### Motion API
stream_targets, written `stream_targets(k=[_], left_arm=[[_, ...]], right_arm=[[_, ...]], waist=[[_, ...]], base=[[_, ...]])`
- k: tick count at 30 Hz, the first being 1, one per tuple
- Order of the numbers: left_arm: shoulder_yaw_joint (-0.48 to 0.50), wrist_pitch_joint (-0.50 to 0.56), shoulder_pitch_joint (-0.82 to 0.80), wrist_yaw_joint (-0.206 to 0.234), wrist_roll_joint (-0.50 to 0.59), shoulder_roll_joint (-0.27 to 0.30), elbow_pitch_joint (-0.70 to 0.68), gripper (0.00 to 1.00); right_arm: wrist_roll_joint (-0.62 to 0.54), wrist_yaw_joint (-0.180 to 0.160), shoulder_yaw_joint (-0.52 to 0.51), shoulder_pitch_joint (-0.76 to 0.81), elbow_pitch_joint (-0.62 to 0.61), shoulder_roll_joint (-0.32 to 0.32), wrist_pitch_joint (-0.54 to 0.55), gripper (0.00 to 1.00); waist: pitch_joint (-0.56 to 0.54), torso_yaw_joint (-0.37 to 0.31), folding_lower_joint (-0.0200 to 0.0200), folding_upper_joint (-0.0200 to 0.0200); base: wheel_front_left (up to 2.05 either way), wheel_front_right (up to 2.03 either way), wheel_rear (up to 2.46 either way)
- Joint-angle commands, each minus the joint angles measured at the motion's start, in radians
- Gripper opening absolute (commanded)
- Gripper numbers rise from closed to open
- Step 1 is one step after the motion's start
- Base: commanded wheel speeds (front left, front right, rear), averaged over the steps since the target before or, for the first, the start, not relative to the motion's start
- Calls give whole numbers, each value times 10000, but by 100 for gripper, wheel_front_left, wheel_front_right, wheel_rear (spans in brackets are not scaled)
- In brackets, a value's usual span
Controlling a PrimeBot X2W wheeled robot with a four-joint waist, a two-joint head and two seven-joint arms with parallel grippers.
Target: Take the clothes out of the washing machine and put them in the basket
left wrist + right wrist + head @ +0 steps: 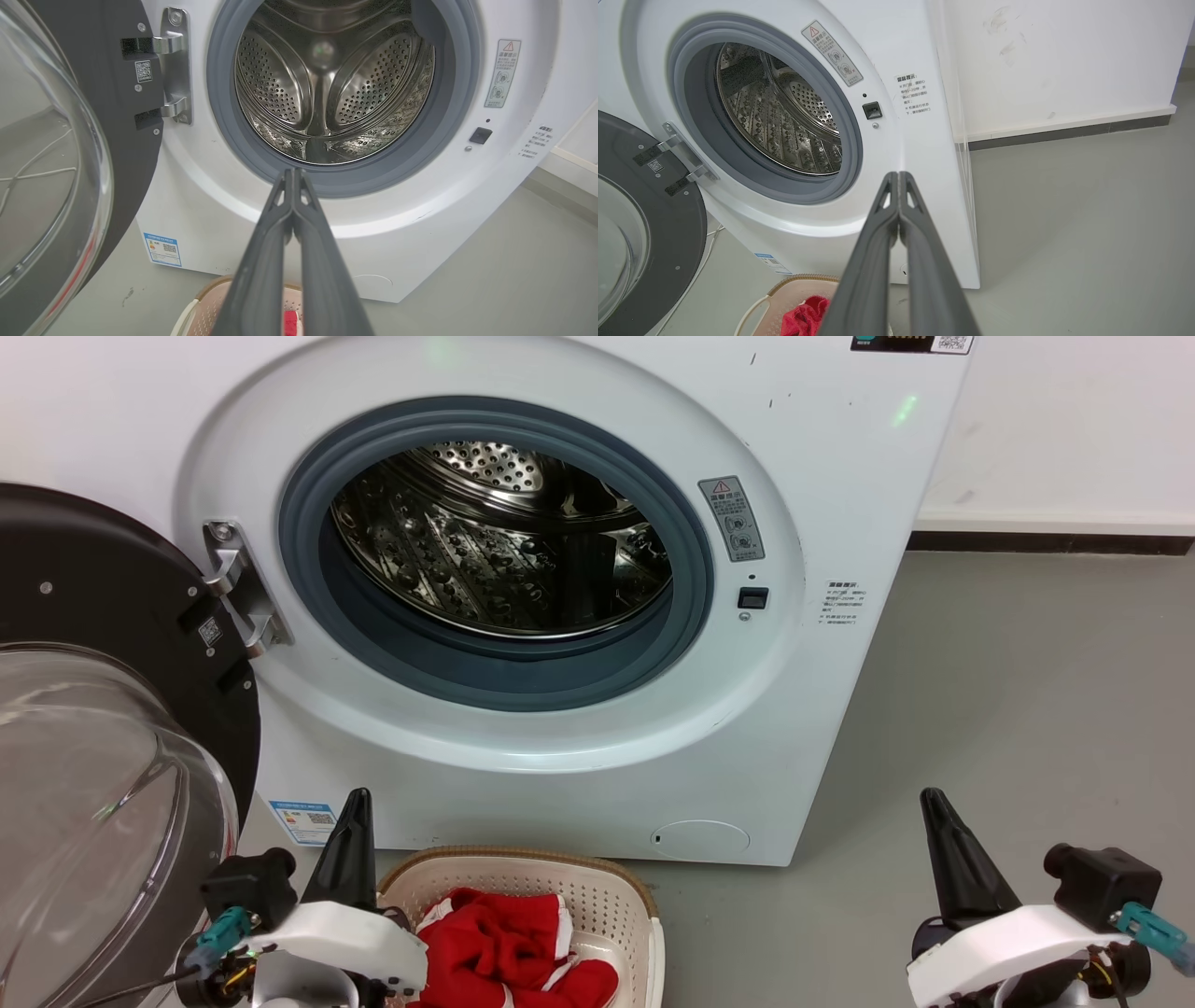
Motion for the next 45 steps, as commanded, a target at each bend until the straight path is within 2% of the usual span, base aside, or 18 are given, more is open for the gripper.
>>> stream_targets(k=[1, 23, 45], left_arm=[[68, 45, -234, -37, -360, 27, -176, 0], [454, 849, -274, -256, -4064, -91, -156, 0], [812, 1534, -332, -440, -6982, -178, -81, 0]], right_arm=[[386, -1, -33, -299, -106, -77, 58, 0], [4198, -2, -244, -564, 247, -209, 511, 0], [7143, -3, -496, -762, 530, -254, 949, 0]], waist=[[1, -2, 0, 0], [20, -53, 0, 0], [39, -104, 0, 0]], base=[[0, 0, 0], [0, 0, 0], [0, 0, 0]])
